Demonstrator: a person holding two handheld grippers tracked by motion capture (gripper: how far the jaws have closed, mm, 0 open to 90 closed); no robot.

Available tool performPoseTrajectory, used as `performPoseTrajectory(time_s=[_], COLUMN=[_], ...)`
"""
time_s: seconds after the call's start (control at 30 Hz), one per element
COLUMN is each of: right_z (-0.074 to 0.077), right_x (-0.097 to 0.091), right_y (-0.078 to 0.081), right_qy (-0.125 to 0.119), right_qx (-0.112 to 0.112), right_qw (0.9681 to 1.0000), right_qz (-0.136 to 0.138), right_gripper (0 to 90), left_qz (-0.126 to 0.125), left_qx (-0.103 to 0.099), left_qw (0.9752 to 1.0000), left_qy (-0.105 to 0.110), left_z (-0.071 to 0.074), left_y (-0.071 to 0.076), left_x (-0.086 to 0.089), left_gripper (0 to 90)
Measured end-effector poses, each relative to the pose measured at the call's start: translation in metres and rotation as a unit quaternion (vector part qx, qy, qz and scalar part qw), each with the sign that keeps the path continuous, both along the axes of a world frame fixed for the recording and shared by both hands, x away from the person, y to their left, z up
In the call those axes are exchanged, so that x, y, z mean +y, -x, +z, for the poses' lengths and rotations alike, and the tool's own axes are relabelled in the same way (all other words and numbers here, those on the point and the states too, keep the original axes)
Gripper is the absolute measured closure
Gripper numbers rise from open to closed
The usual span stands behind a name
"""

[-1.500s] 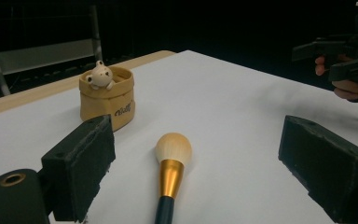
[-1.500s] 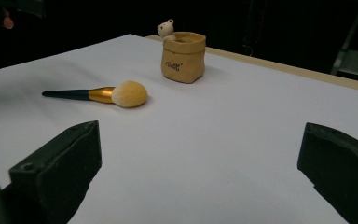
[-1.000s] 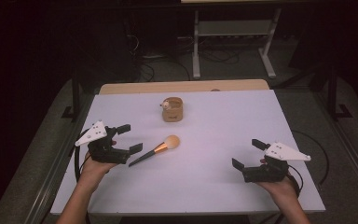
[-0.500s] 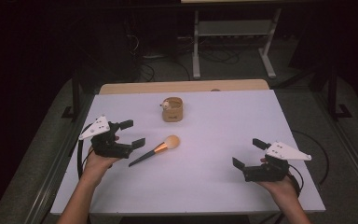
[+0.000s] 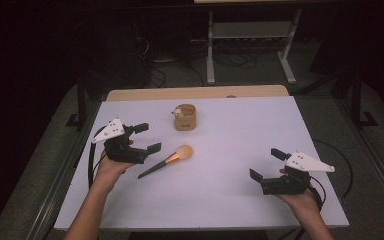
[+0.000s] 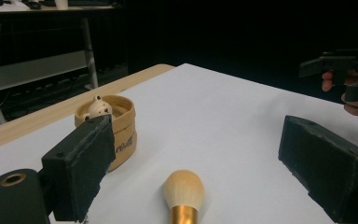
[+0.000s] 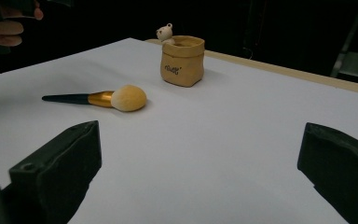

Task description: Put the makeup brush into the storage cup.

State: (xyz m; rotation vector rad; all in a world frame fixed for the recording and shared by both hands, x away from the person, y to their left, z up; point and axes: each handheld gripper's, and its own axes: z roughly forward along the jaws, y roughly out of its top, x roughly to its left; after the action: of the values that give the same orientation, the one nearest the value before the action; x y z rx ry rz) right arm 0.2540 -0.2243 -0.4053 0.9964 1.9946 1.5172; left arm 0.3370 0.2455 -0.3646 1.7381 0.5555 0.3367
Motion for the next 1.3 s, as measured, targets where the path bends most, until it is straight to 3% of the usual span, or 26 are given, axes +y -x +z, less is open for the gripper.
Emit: performPoseTrajectory(time_s=[0.4,0.57,0.93,1.3], right_z=[0.000,0.000,0.001,0.000], right_x=[0.000,0.000,-0.001,-0.001], right_y=[0.001,0.001,0.001,0.000], right_qy=[-0.002,-0.002,-0.004,0.004], right_qx=[0.001,0.002,0.001,0.000], right_qw=[1.0000,1.0000,1.0000,1.0000], right_qz=[-0.004,-0.005,-0.007,-0.005], right_gripper=[0.0,0.0,0.0,0.0], left_qz=[-0.013,-0.018,-0.033,-0.038], left_qx=[-0.002,-0.002,-0.001,-0.002], left_qw=[0.9999,0.9998,0.9993,0.9991], left_qy=[-0.007,0.003,-0.015,-0.018], left_z=[0.006,0.007,0.007,0.008], left_y=[-0.013,-0.018,-0.029,-0.039], left_x=[-0.008,-0.012,-0.023,-0.029], left_gripper=[10.1,10.1,10.1,10.1])
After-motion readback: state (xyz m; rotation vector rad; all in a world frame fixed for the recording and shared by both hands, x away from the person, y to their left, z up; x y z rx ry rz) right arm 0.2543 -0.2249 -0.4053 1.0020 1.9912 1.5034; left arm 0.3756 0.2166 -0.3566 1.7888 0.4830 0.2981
